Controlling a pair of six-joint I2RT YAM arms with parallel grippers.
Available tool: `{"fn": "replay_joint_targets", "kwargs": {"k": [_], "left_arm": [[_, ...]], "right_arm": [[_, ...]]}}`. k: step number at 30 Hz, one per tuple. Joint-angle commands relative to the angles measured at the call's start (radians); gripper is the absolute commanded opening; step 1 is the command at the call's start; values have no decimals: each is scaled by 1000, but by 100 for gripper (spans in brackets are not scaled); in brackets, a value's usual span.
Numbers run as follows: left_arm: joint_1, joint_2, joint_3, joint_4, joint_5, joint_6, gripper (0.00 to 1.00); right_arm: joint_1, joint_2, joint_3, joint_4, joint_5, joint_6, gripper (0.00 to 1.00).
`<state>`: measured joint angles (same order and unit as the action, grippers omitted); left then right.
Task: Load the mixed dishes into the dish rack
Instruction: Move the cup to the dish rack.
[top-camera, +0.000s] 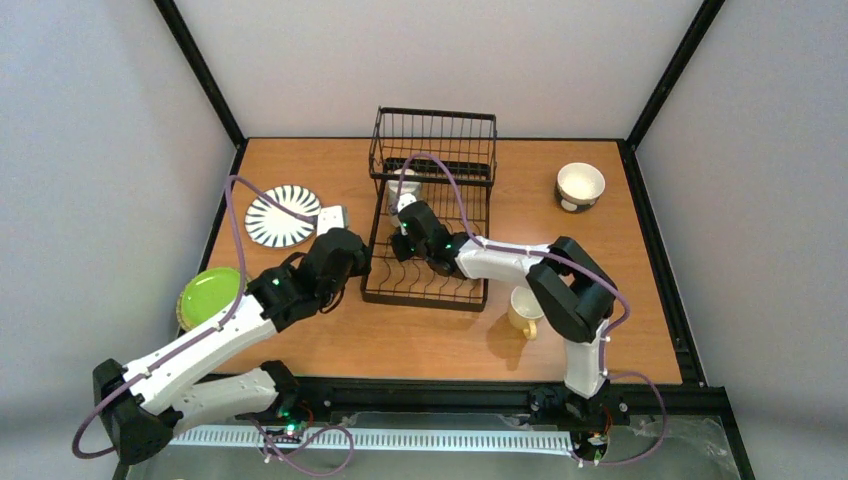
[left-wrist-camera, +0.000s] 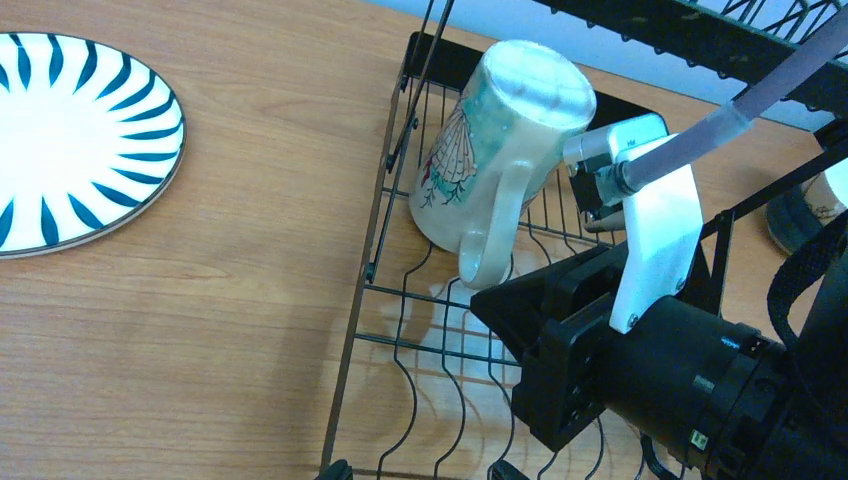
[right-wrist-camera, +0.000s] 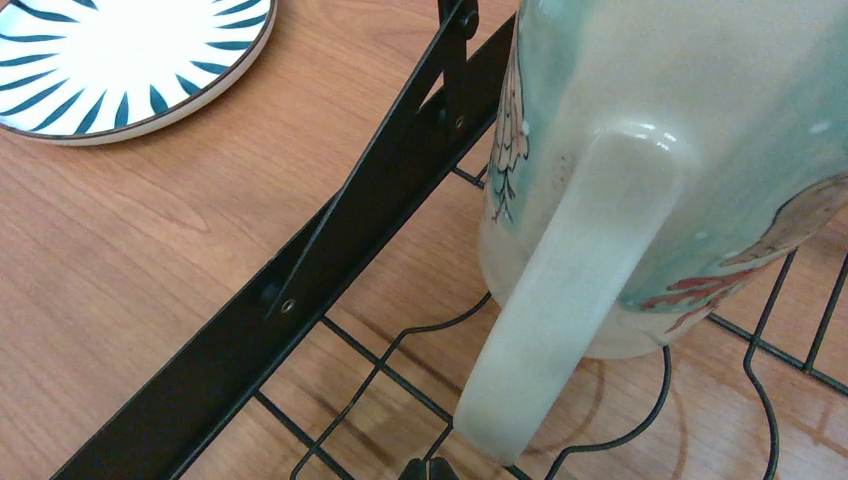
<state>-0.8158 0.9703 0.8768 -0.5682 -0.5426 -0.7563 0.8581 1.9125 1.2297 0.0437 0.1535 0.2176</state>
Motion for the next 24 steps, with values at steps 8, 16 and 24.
{"fn": "replay_joint_targets", "kwargs": {"k": [8,16,24], "left_arm": [[-8,-24,-35,25,-5,-15,79],[-8,-29,-46,27,-6,-20,79],[-8,-29,-56,33,-2,-24,79]], "right_arm": [[-18,57,39,50,65,-34,2],[-23,92,59,67,99,-63,2],[-39,113,79,90,126,-98,2]]}}
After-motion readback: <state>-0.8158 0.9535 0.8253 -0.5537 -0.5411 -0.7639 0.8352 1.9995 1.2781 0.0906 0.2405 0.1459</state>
